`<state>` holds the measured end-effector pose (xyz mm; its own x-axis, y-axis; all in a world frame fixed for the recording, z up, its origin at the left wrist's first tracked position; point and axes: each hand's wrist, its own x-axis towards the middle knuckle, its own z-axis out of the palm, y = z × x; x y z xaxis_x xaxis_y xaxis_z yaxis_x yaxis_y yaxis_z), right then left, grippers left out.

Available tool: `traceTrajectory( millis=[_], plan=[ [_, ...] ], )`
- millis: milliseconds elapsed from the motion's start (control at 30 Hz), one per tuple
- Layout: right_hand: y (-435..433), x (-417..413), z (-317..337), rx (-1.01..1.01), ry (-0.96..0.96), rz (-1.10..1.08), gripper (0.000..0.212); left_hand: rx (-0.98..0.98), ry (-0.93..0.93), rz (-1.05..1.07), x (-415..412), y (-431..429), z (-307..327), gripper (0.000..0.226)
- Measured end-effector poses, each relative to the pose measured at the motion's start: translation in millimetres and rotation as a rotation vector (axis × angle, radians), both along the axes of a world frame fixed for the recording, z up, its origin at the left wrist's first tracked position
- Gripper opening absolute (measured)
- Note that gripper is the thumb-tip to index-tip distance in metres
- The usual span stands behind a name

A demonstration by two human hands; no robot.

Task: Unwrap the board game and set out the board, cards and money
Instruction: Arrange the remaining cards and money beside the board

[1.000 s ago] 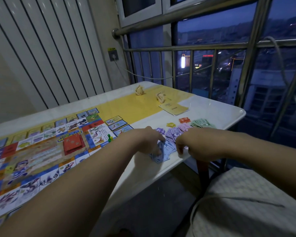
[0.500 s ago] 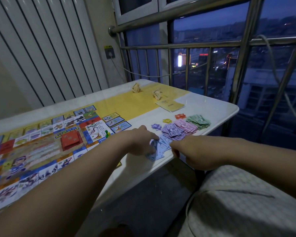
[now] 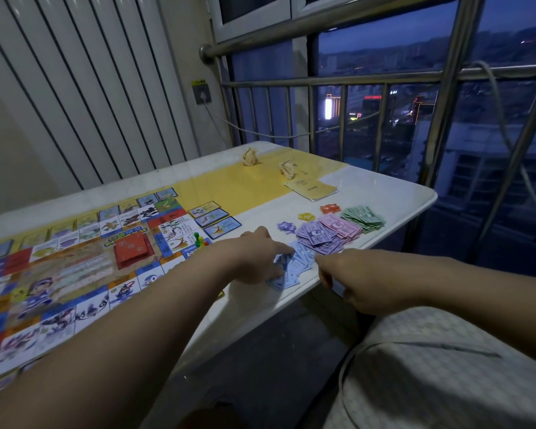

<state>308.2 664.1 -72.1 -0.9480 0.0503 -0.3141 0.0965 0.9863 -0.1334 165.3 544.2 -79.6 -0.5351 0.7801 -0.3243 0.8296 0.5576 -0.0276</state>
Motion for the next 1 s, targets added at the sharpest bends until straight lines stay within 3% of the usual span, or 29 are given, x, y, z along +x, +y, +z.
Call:
traceTrajectory(
  millis=[267,633,867,1000],
  plan=[
    [-3.6,2.6,-4.7,-0.011,0.046,0.022,0.011,0.085,-0.081,0.031,-2.4,-4.6,1.7,0.048],
    [-2.1,-2.9,-0.6,-0.139,0.097,-0.025,0.013,0.037,-0.053,0.010,-3.7,-6.0,2.0,0.049],
    [14.9,-23.2,5.9,-0.177,0.122,-0.120,0.013,0.231,0.063,-0.113,11.5,9.8,2.4,0.036],
    [19.3,-28.5,11.9,-0.193,0.125,-0.156,0.014,0.233,0.211,-0.127,16.6,19.7,-5.6,0.027]
  ],
)
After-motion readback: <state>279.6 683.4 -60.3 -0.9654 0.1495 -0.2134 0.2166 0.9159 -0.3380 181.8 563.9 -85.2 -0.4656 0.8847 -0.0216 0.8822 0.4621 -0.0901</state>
